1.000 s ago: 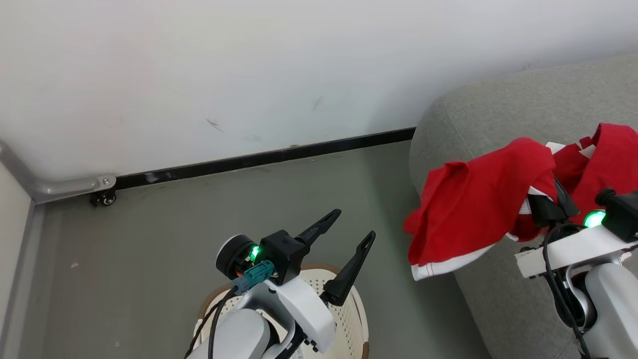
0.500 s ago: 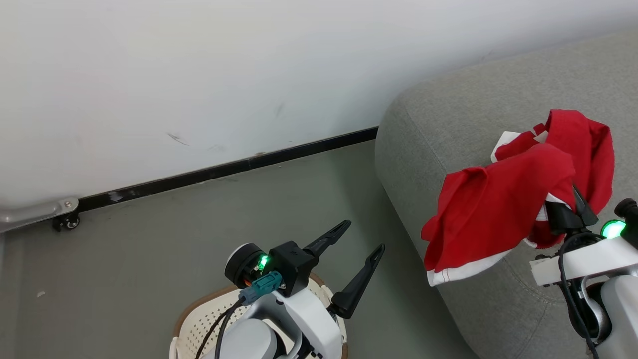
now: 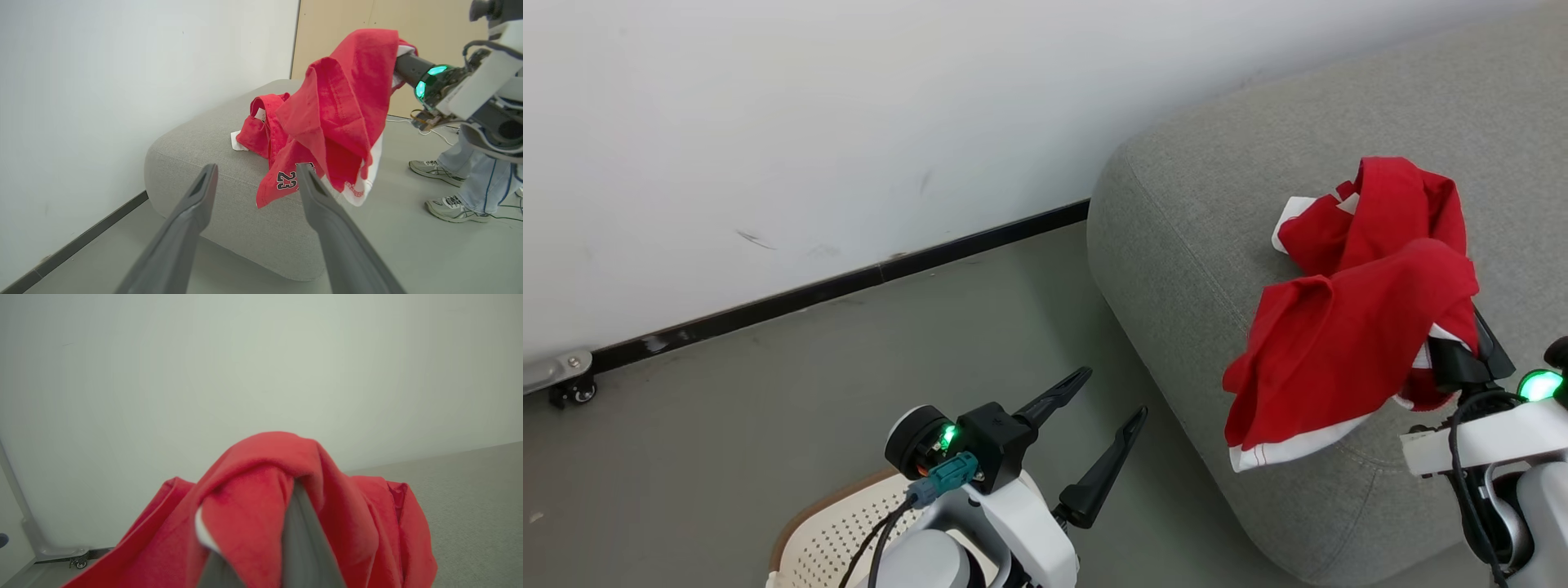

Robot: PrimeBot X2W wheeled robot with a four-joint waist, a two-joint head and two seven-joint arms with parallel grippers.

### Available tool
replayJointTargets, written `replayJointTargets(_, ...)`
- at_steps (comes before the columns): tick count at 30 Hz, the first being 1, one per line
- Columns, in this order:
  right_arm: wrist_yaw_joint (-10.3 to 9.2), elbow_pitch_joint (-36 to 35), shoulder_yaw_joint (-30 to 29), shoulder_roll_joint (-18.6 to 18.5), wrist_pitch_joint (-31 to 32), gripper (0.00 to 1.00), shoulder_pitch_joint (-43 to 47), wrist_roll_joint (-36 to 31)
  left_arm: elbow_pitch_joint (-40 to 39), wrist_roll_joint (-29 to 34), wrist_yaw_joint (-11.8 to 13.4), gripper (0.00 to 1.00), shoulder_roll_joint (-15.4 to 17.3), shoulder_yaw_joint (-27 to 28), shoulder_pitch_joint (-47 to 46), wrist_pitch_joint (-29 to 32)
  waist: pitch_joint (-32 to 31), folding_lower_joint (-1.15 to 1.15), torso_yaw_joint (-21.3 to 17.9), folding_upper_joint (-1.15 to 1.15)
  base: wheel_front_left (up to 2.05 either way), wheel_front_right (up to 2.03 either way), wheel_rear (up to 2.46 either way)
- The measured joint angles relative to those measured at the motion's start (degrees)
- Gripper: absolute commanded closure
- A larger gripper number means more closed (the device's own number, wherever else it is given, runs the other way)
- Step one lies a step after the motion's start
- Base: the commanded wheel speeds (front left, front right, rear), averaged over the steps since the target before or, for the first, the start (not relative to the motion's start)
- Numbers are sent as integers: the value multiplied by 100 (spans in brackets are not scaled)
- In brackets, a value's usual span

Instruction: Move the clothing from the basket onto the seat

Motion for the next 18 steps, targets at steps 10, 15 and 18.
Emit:
replayJointTargets(10,0,-82,-116,55,0,100,46,-12,-107,8,54,0,101,15,22,-1,136,0,-122,0,0,0,0)
replayJointTargets(15,0,-93,-198,64,0,100,46,-19,-138,9,54,0,115,14,34,-8,160,0,-137,0,0,0,0)
replayJointTargets(18,0,-102,-218,63,0,100,46,-55,-152,9,54,0,120,13,47,-8,160,0,-137,0,0,0,0)
